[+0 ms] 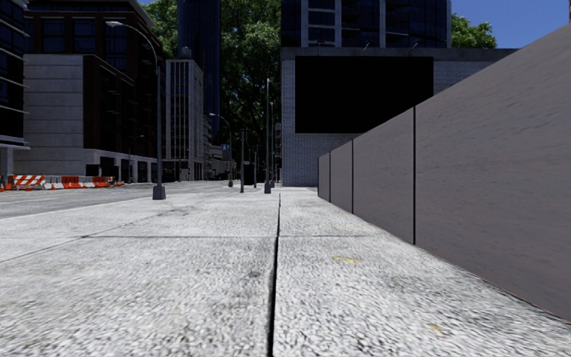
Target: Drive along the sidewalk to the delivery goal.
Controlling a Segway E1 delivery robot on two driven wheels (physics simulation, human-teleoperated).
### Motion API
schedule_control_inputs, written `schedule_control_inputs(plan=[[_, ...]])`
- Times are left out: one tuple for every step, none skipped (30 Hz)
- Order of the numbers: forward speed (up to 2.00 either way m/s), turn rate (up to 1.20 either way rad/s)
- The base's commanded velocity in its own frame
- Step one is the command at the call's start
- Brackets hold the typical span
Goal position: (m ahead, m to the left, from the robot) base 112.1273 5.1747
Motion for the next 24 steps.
schedule_control_inputs(plan=[[2.0, 0.0], [2.0, 0.0], [2.0, 0.0], [2.0, 0.0], [2.0, 0.0], [2.0, 0.0], [2.0, 0.0], [2.0, 0.0], [2.0, 0.0], [2.0, 0.0], [2.0, 0.0], [2.0, 0.0], [2.0, 0.0], [2.0, 0.0], [2.0, 0.0], [2.0, 0.0], [2.0, 0.0], [2.0, 0.0], [2.0, 0.0], [2.0, 0.0], [2.0, 0.0], [2.0, 0.0], [2.0, 0.0], [2.0, 0.0]])
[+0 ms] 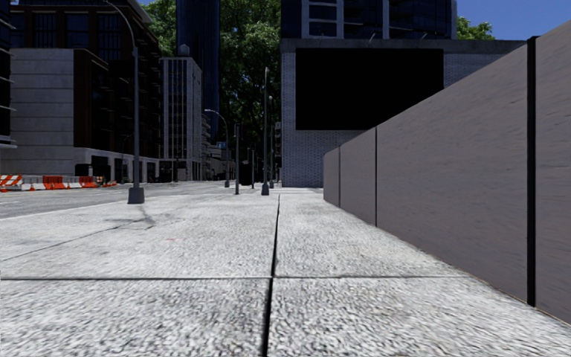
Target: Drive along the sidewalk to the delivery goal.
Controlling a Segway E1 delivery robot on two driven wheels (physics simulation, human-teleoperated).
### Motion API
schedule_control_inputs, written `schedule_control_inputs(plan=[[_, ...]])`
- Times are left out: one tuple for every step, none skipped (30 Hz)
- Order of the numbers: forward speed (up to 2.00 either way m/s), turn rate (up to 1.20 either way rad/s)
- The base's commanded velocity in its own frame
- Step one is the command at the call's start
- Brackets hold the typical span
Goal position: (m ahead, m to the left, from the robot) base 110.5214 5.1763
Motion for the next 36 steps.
schedule_control_inputs(plan=[[2.0, 0.0], [2.0, 0.0], [2.0, 0.0], [2.0, 0.0], [2.0, 0.0], [2.0, 0.0], [2.0, 0.0], [2.0, 0.0], [2.0, 0.0], [2.0, 0.0], [2.0, 0.0], [2.0, 0.0], [2.0, 0.0], [2.0, 0.0], [2.0, 0.0], [2.0, 0.0], [2.0, 0.0], [2.0, 0.0], [2.0, 0.0], [2.0, 0.0], [2.0, 0.0], [2.0, 0.0], [2.0, 0.0], [2.0, 0.0], [2.0, 0.0], [2.0, 0.0], [2.0, 0.0], [2.0, 0.0], [2.0, 0.0], [2.0, 0.0], [2.0, 0.0], [2.0, 0.0], [2.0, 0.0], [2.0, 0.0], [2.0, 0.0], [2.0, 0.0]])
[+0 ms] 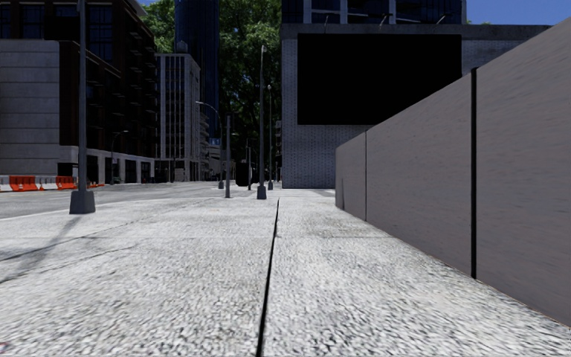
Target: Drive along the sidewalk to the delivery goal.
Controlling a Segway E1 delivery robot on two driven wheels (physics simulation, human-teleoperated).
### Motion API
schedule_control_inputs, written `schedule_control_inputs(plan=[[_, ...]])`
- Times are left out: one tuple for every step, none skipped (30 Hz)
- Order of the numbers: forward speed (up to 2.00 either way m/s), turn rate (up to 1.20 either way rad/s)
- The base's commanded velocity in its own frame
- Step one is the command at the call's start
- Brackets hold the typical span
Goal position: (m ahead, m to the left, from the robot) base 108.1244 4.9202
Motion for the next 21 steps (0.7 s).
schedule_control_inputs(plan=[[2.0, 0.0], [2.0, 0.0], [2.0, 0.0], [2.0, 0.0], [2.0, 0.0], [2.0, 0.0], [2.0, 0.0], [2.0, 0.0], [2.0, 0.0], [2.0, 0.0], [2.0, 0.0], [2.0, 0.0], [2.0, 0.0], [2.0, 0.0], [2.0, 0.0], [2.0, 0.0], [2.0, 0.0], [2.0, 0.0], [2.0, 0.0], [2.0, 0.0], [2.0, 0.0]])
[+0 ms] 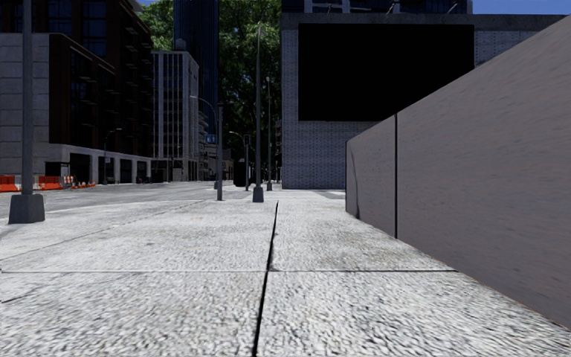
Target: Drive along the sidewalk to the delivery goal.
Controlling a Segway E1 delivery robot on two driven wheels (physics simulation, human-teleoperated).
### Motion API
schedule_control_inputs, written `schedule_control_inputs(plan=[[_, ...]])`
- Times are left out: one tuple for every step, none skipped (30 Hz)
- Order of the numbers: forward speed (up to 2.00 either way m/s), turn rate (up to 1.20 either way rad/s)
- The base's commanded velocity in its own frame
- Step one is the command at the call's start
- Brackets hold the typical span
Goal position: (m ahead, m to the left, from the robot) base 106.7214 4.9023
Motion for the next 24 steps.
schedule_control_inputs(plan=[[2.0, 0.0], [2.0, 0.0], [2.0, 0.0], [2.0, 0.0], [2.0, 0.0], [2.0, 0.0], [2.0, 0.0], [2.0, 0.0], [2.0, 0.0], [2.0, 0.0], [2.0, 0.0], [2.0, 0.0], [2.0, 0.0], [2.0, 0.0], [2.0, 0.0], [2.0, 0.0], [2.0, 0.0], [2.0, 0.0], [2.0, 0.0], [2.0, 0.0], [2.0, 0.0], [2.0, 0.0], [2.0, 0.0], [2.0, 0.0]])
